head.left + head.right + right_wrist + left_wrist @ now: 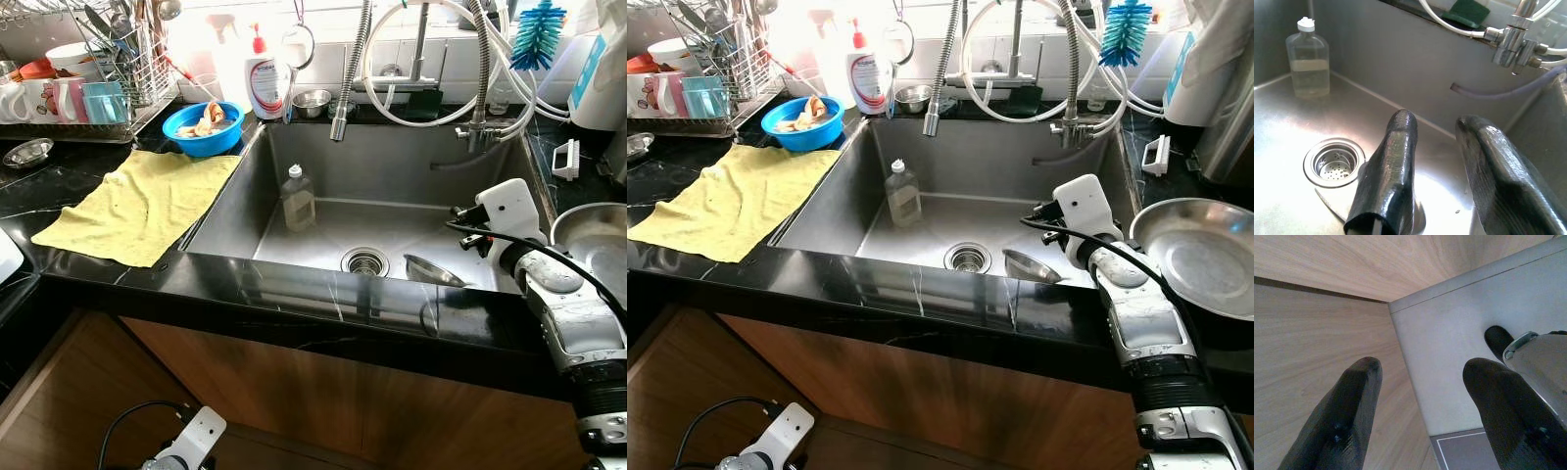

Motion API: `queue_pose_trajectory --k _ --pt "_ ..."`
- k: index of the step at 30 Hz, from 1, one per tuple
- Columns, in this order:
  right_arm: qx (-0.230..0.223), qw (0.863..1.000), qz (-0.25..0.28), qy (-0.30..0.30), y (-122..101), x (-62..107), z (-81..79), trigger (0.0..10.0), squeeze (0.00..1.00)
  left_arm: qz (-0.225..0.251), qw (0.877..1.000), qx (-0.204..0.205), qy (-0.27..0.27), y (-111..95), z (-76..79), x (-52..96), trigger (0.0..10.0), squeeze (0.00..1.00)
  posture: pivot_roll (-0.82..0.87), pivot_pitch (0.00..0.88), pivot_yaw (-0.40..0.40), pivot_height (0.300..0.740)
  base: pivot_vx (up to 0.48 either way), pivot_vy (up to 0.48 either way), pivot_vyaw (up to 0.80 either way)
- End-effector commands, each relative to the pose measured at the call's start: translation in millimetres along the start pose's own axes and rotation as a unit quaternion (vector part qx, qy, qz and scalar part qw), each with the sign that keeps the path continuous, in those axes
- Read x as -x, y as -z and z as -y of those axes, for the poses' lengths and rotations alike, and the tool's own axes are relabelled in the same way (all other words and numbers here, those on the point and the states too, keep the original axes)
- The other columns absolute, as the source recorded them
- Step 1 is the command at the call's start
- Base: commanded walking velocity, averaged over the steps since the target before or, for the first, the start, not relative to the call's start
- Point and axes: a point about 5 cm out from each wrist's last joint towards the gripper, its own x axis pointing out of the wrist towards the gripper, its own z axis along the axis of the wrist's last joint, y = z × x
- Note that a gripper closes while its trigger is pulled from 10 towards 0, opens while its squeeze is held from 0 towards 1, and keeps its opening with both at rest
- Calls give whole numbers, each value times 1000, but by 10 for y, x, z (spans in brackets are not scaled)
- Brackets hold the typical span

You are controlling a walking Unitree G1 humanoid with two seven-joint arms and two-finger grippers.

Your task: Kitchen organization

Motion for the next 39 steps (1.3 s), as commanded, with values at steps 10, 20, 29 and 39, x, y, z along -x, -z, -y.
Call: queue_pose_trajectory --k 10,20,29,39 --pt "-50 969 116 211 -489 304 465 10000 0 -6 1000 -6 -3 29 -34 9 10000 0 -130 0 98 740 0 0 0" --pt "-54 968 58 238 -215 622 394 10000 0 -7 1000 -11 0 16 -33 5 10000 0 -149 0 107 740 0 0 0" --pt "-47 976 70 201 -481 532 302 10000 1000 -5 1000 -12 -4 6 -42 3 10000 0 -140 0 102 740 0 0 0" --pt "-16 992 11 126 -366 469 83 10000 1000 -6 1000 -10 -1 10 -35 3 10000 0 -140 0 102 740 0 0 0"
